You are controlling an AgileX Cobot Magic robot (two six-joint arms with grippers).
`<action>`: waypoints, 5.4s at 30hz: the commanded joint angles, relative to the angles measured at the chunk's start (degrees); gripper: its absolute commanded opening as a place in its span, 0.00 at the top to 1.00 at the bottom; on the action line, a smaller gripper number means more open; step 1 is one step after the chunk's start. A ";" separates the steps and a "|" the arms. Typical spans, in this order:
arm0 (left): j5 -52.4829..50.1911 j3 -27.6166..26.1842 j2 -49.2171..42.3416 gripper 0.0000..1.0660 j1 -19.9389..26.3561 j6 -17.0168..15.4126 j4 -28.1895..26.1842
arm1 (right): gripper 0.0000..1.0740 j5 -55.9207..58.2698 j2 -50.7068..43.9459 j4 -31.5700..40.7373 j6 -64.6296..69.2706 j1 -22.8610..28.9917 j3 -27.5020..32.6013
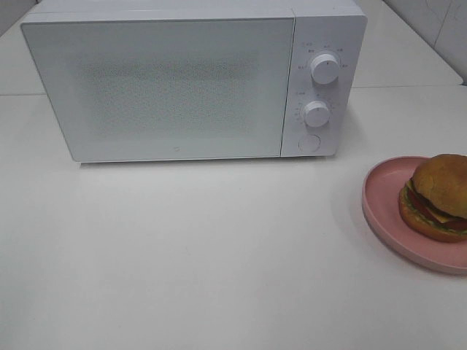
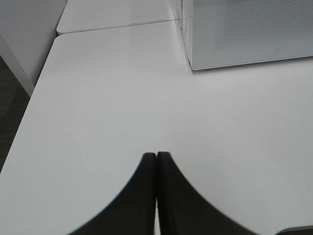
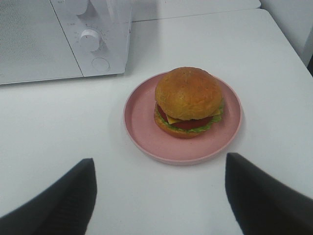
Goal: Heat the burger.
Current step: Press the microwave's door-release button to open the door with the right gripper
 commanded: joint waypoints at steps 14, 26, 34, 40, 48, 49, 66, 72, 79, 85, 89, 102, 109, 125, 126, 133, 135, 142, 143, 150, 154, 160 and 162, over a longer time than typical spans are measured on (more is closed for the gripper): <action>-0.86 0.23 -1.26 1.00 -0.11 0.00 -0.52 | 0.35 -0.97 -1.49 -0.40 -0.69 -0.40 0.11; -0.86 0.23 -1.26 1.00 -0.11 0.00 -0.52 | 0.35 -0.97 -1.49 -0.40 -0.69 -0.40 0.11; -0.86 0.23 -1.26 1.00 -0.11 0.00 -0.52 | 0.35 -0.97 -1.49 -0.40 -0.69 -0.40 0.11; -0.86 0.23 -1.26 1.00 -0.11 0.00 -0.52 | 0.35 -0.97 -1.49 -0.40 -0.69 -0.40 0.11; -0.86 0.23 -1.26 1.00 -0.11 0.00 -0.52 | 0.35 -0.97 -1.49 -0.40 -0.69 -0.40 0.11; -0.86 0.23 -1.26 1.00 -0.11 0.00 -0.52 | 0.35 -0.97 -1.49 -0.40 -0.69 -0.40 0.11; -0.86 0.23 -1.26 1.00 -0.11 0.00 -0.52 | 0.35 -0.97 -1.49 -0.40 -0.69 -0.40 0.11; -0.86 0.23 -1.26 1.00 -0.11 0.00 -0.52 | 0.35 -0.97 -1.49 -0.40 -0.69 -0.40 0.11; -0.86 0.23 -1.26 1.00 -0.11 0.00 -0.52 | 0.35 -0.97 -1.49 -0.40 -0.69 -0.40 0.11; -0.86 0.23 -1.26 1.00 -0.11 0.00 -0.52 | 0.35 -1.03 -1.49 -0.40 -0.69 -0.40 0.11; -0.86 0.23 -1.26 1.00 -0.11 0.00 -0.52 | 0.35 -1.72 -1.43 -0.40 -0.69 -0.40 -0.29; -0.86 0.23 -1.26 1.00 -0.11 0.00 -0.52 | 0.36 -13.87 16.39 -0.40 -1.09 -0.40 -1.38; -0.86 0.23 -1.26 1.00 -0.11 0.00 -0.52 | 0.42 -22.69 23.78 -0.46 -1.32 -0.40 -1.38; -0.86 0.23 -1.26 1.00 -0.11 0.00 -0.52 | 0.76 -40.39 42.46 -0.46 -2.64 -0.40 -1.26; -0.86 0.23 -1.26 1.00 -0.11 0.00 -0.52 | 0.82 -42.91 44.29 -0.52 -2.64 -0.40 -1.26; -0.86 0.23 -1.26 1.00 -0.11 0.00 -0.52 | 0.97 -49.50 49.27 -0.52 -2.64 -0.40 -1.26; -0.86 0.23 -1.26 1.00 -0.11 0.00 -0.52 | 1.00 -51.80 51.62 -0.52 -2.86 -0.40 -1.26; -0.86 0.23 -1.26 1.00 -0.11 0.00 -0.52 | 1.00 -55.75 55.29 -0.52 -4.76 -0.34 -1.26; -0.86 0.23 -1.26 1.00 -0.11 0.00 -0.52 | 1.00 -57.01 55.81 -0.46 -4.64 -0.34 -1.26; -0.86 0.23 -1.26 1.00 -0.11 0.00 -0.52 | 1.00 -60.22 57.07 -0.46 -3.95 -0.29 -1.26; -0.86 0.23 -1.26 1.00 -0.11 0.00 -0.52 | 1.00 -61.08 58.56 -0.46 -3.15 0.06 -1.26; -0.86 0.23 -1.26 1.00 -0.11 0.00 -0.52 | 1.00 -65.32 63.88 -0.46 -2.41 9.51 -1.26; -0.86 0.23 -1.26 1.00 -0.11 0.00 -0.52 | 1.00 -66.98 66.12 -0.46 -1.43 12.89 -1.32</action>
